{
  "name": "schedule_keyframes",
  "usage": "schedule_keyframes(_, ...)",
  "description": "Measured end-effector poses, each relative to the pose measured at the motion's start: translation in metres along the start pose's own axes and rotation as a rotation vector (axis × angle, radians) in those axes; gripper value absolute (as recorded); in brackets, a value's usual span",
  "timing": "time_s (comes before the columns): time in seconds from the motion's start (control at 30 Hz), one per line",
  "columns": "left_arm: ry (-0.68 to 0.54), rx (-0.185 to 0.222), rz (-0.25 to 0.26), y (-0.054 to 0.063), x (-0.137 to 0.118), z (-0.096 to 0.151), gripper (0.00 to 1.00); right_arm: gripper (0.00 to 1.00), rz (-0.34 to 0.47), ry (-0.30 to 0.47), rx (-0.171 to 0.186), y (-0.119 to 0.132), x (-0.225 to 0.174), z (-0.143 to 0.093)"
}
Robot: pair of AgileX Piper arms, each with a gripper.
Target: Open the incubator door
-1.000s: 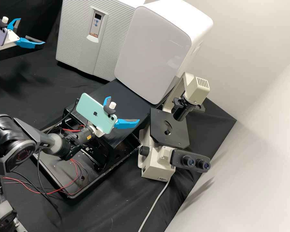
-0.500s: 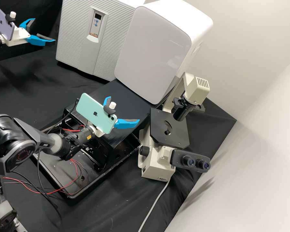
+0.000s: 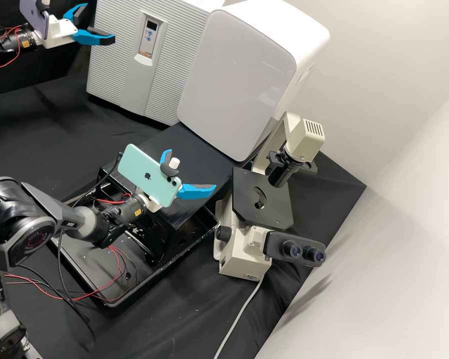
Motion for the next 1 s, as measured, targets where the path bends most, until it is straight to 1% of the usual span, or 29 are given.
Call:
schedule_keyframes(0.07, -0.023, -0.003, 0.01, 0.005, 0.01, 0.0, 1.0, 1.0, 0.0, 0.0, 0.0, 0.0, 0.0, 0.0)
schedule_keyframes(0.2, -0.037, -0.016, -0.001, 0.007, 0.023, -0.003, 1.0, 1.0, 0.0, 0.0, 0.0, 0.0, 0.0, 0.0)
schedule_keyframes(0.33, -0.039, -0.034, -0.028, 0.002, 0.03, -0.005, 1.0, 1.0, 0.0, 0.0, 0.0, 0.0, 0.0, 0.0)
schedule_keyframes(0.43, -0.04, -0.045, -0.035, 0.0, 0.032, -0.006, 1.0, 1.0, 0.0, 0.0, 0.0, 0.0, 0.0, 0.0)
schedule_keyframes(0.47, -0.04, -0.045, -0.038, -0.002, 0.033, -0.007, 1.0, 1.0, 0.0, 0.0, 0.0, 0.0, 0.0, 0.0)
schedule_keyframes(0.6, -0.041, -0.047, -0.039, -0.002, 0.033, -0.007, 1.0, 1.0, 0.0, 0.0, 0.0, 0.0, 0.0, 0.0)
schedule_keyframes(0.73, -0.045, -0.065, -0.041, -0.002, 0.034, -0.005, 1.0, 1.0, 0.0, 0.0, 0.0, 0.0, 0.0, 0.0)
schedule_keyframes(1.0, -0.045, -0.067, -0.045, -0.003, 0.034, -0.003, 1.0, 1.0, 0.0, 0.0, 0.0, 0.0, 0.0, 0.0)
